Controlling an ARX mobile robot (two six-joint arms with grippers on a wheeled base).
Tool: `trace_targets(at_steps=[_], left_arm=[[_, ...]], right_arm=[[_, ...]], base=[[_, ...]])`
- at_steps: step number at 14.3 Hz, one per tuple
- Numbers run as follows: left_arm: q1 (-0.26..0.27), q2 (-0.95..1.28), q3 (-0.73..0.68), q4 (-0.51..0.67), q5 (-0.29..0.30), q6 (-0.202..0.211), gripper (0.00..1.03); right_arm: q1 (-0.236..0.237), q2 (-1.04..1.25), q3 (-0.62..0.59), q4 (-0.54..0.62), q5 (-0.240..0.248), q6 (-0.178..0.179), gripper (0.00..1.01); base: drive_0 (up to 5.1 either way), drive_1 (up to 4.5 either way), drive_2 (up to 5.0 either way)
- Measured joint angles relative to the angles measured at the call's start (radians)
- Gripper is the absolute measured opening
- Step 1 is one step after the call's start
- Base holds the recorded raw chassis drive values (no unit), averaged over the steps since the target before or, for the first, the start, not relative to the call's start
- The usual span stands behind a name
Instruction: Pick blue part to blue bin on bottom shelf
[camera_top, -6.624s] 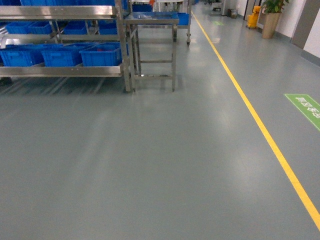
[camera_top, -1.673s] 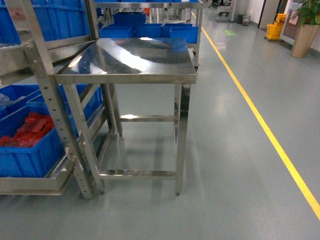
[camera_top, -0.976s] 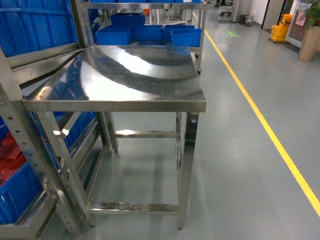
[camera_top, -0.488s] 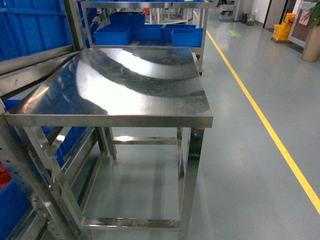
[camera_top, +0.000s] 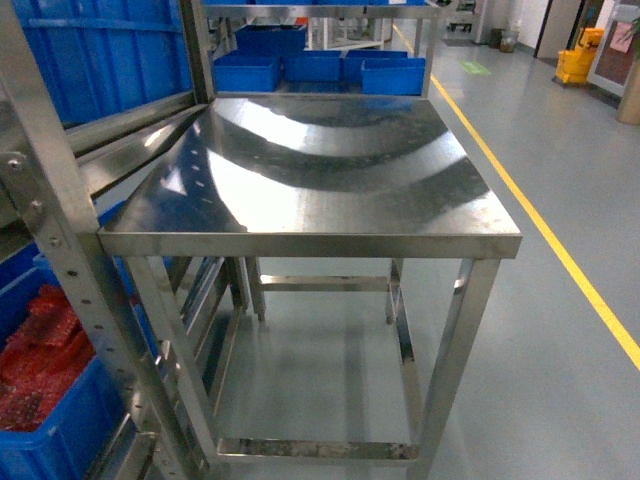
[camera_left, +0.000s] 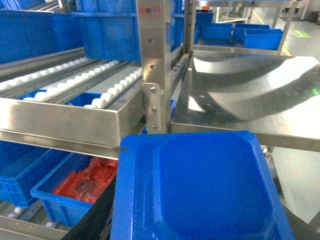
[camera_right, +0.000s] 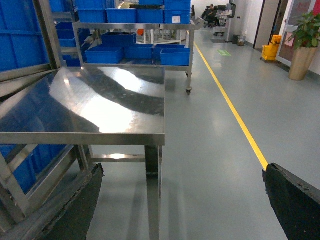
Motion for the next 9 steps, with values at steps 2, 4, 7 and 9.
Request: trace_targets(at_steps=[2,4,7,9], left_arm=[[0.0,0.0,0.0,-0.002,0.0,0.0,0.43],[0.0,0.0,0.0,-0.001,0.0,0.0,0.43],[0.0,-0.002,0.0,-0.002,0.0,0.0,0.43],[0.0,-0.002,0.0,0.0,0.0,0.0,0.43]], right_arm=[[0.0,0.0,0.0,-0.001,0.0,0.0,0.98],[0.0,0.0,0.0,-0.003,0.0,0.0,0.98],[0.0,0.0,0.0,0.002,-0.001,0.0,0.98],[0.0,0.0,0.0,-0.001,-0.001,0.0,0.98]], base=[[0.0,0.0,0.0],[0.0,0.0,0.0],[0.0,0.0,0.0],[-2.5,1.21,1.2]])
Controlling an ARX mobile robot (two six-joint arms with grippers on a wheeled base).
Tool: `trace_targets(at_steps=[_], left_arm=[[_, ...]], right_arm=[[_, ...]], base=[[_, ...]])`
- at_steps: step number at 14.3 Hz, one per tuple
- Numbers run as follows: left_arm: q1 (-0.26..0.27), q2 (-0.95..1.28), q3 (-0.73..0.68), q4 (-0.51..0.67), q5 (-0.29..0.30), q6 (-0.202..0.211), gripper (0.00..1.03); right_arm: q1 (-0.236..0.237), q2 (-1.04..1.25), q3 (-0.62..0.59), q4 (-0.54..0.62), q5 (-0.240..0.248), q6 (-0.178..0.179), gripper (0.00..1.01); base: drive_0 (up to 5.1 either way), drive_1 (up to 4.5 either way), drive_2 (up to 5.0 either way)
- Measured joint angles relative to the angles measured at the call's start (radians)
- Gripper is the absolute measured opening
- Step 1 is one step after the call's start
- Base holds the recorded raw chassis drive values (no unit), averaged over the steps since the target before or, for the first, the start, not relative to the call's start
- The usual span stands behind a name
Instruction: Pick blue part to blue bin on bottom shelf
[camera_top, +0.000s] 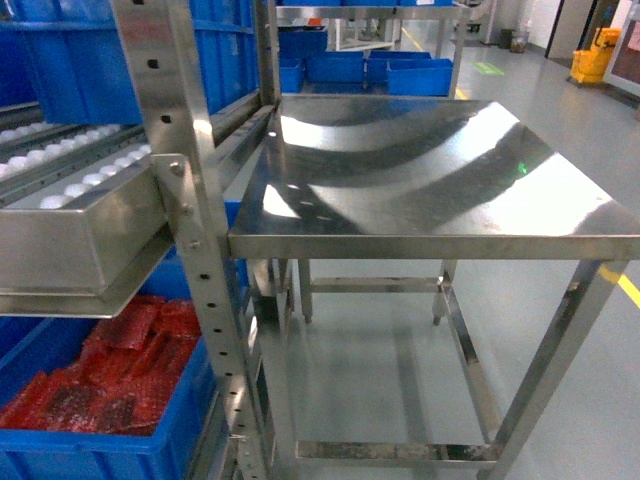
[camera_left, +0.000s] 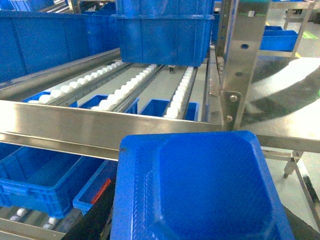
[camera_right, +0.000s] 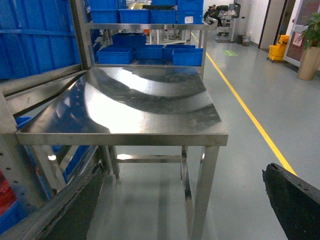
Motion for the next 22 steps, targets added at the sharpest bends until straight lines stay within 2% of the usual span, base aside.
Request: trace_targets(at_steps=[22], left_arm=[[0.0,0.0,0.0,-0.001,0.0,0.0,0.43]], right_arm=[[0.0,0.0,0.0,0.0,0.0,0.0,0.98]], base=[[-5.0,2.41,2.4]])
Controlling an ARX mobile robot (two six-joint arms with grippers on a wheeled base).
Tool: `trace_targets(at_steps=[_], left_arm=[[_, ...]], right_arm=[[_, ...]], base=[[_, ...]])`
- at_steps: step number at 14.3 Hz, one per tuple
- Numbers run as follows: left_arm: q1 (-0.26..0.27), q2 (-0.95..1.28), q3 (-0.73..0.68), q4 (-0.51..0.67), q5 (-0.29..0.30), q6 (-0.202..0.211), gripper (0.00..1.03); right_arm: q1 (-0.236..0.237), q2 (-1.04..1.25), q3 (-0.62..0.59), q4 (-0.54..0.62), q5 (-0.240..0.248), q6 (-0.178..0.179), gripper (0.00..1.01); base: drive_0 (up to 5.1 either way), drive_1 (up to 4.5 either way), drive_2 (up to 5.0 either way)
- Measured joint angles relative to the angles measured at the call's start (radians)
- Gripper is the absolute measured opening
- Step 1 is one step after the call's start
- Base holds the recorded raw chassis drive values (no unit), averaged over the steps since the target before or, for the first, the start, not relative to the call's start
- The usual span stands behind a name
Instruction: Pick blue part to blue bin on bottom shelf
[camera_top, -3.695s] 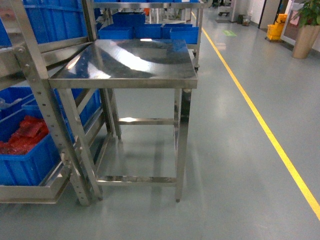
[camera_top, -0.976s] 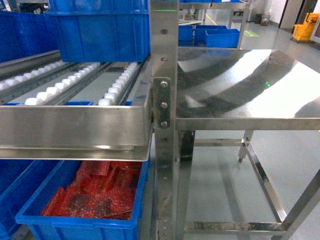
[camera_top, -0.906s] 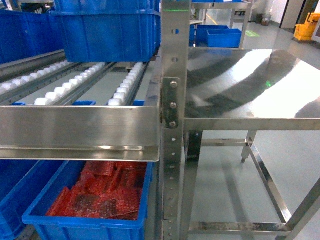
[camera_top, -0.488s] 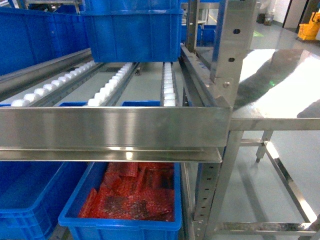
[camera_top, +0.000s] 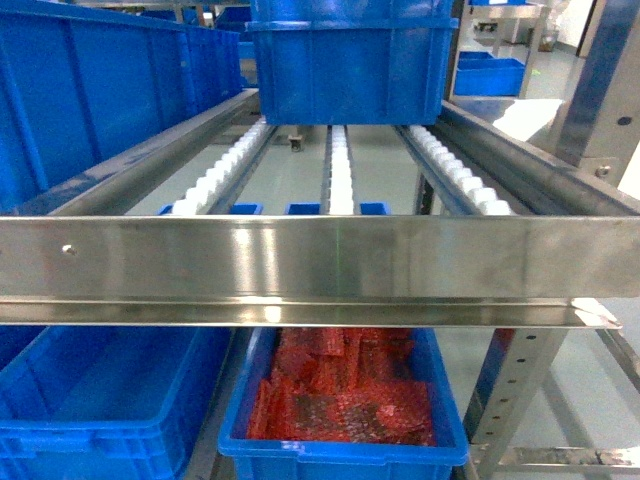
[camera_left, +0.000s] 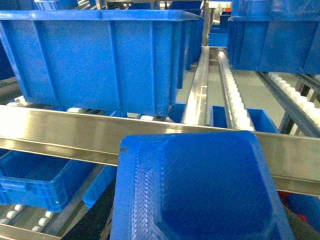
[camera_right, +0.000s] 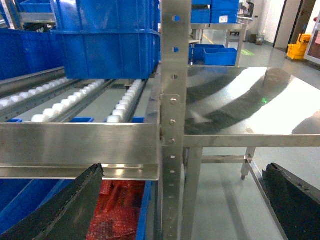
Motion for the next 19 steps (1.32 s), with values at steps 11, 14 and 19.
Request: trace_targets(at_steps=[11,14,19], left_arm=[[0.0,0.001,0.0,0.001,-0.001,0.0,0.43],[0.001,-0.001,0.0,0.002,-0.003,0.0,0.43],[0.001,0.0,0.0,0.0,-0.003,0.0,0.43]], right_arm=[[0.0,0.0,0.0,0.0,-0.003,0.0,0.98],[0.0,0.0,0.0,-0.003,-0.004,0.0,0.98],[0.0,0.0,0.0,0.0,-0.003,0.0,0.98]], base=[[-5.1,2.36,2.4],[-5.1,2.36,2.4],[-5.1,2.36,2.4]])
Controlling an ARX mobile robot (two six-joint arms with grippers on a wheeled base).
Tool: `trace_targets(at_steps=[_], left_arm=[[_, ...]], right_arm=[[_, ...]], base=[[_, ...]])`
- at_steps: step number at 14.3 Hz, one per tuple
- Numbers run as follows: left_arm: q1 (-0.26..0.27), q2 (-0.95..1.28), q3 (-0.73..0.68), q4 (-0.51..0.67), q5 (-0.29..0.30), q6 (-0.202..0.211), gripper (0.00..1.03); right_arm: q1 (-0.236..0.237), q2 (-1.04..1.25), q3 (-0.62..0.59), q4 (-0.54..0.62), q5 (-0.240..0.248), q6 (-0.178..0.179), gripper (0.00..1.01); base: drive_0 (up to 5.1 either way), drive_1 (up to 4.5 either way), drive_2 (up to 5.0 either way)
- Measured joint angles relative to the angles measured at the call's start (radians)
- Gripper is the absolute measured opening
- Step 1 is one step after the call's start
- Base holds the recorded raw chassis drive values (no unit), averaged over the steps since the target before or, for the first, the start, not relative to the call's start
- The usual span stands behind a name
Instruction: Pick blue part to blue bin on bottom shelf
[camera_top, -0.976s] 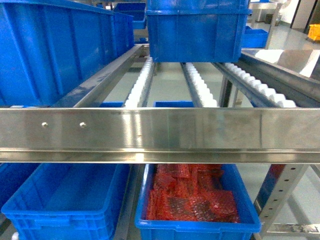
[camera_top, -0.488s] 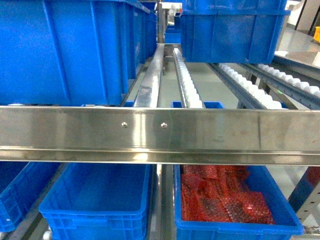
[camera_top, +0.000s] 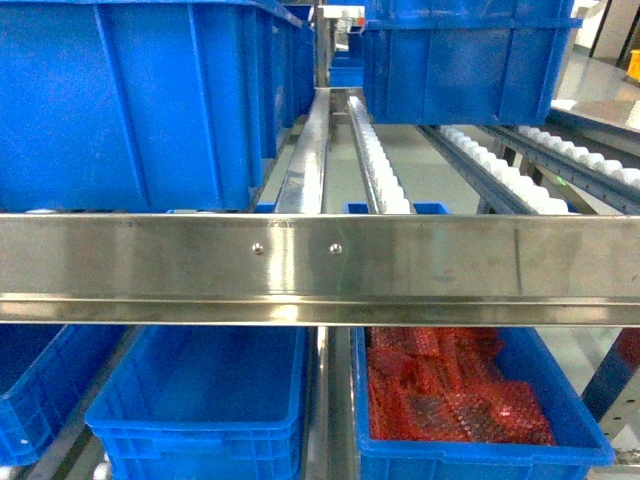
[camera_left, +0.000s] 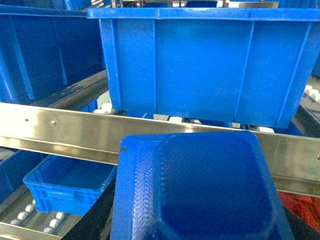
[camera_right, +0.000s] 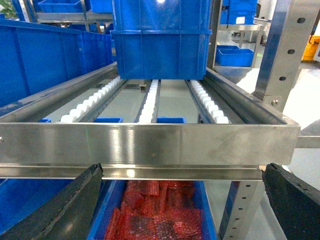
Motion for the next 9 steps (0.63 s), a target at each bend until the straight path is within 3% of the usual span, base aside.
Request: trace_targets(at_steps=[8,9], left_arm=[[0.0,0.0,0.0,0.0,0.001,0.0,0.43],[0.0,0.0,0.0,0.0,0.001,0.0,0.43]], right_arm=[[0.0,0.0,0.0,0.002,0.002,-0.001,0.98],[0.0,0.0,0.0,0.001,0.002,0.0,0.98]], base=[[-5.1,2.36,2.4],[0.0,0.0,0.0]])
